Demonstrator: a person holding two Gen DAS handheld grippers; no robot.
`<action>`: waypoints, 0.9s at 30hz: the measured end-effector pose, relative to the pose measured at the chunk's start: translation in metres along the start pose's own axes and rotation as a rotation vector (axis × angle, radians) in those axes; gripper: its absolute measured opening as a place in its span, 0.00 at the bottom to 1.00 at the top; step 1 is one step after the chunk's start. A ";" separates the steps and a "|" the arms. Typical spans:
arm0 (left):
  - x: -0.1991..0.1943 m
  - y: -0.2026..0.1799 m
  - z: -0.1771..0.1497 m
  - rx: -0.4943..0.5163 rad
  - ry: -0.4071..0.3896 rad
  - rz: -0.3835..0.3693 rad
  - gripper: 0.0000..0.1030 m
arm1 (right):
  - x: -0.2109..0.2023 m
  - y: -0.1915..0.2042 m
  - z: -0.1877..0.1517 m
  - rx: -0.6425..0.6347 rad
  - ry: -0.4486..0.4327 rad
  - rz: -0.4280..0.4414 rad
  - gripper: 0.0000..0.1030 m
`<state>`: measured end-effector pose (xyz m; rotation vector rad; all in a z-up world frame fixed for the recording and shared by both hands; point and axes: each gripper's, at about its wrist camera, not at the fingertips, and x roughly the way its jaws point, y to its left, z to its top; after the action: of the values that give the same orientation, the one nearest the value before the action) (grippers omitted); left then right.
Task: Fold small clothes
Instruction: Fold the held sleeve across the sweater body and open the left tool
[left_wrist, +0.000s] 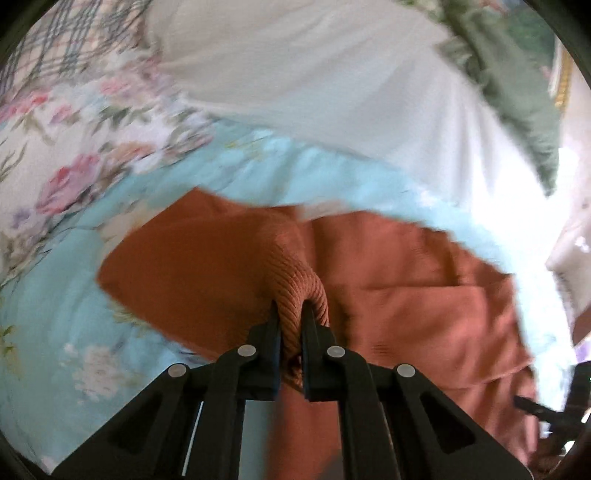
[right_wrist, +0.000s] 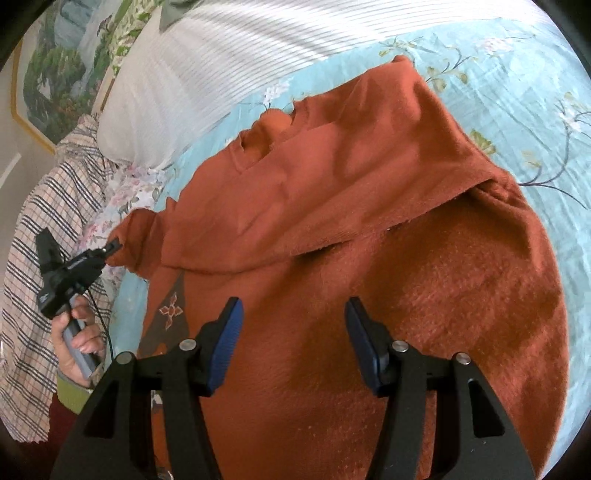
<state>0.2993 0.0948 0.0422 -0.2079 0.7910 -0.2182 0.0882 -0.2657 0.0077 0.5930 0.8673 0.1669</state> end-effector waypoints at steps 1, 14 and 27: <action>-0.003 -0.010 0.001 0.007 -0.004 -0.024 0.06 | -0.004 -0.001 0.000 0.004 -0.008 0.002 0.57; 0.043 -0.237 -0.023 0.201 0.090 -0.365 0.06 | -0.055 -0.055 0.002 0.122 -0.116 -0.057 0.57; 0.127 -0.284 -0.075 0.260 0.265 -0.306 0.35 | -0.052 -0.048 0.018 0.115 -0.134 -0.050 0.65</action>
<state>0.2988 -0.2187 -0.0201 -0.0526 0.9822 -0.6441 0.0638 -0.3323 0.0252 0.6812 0.7645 0.0321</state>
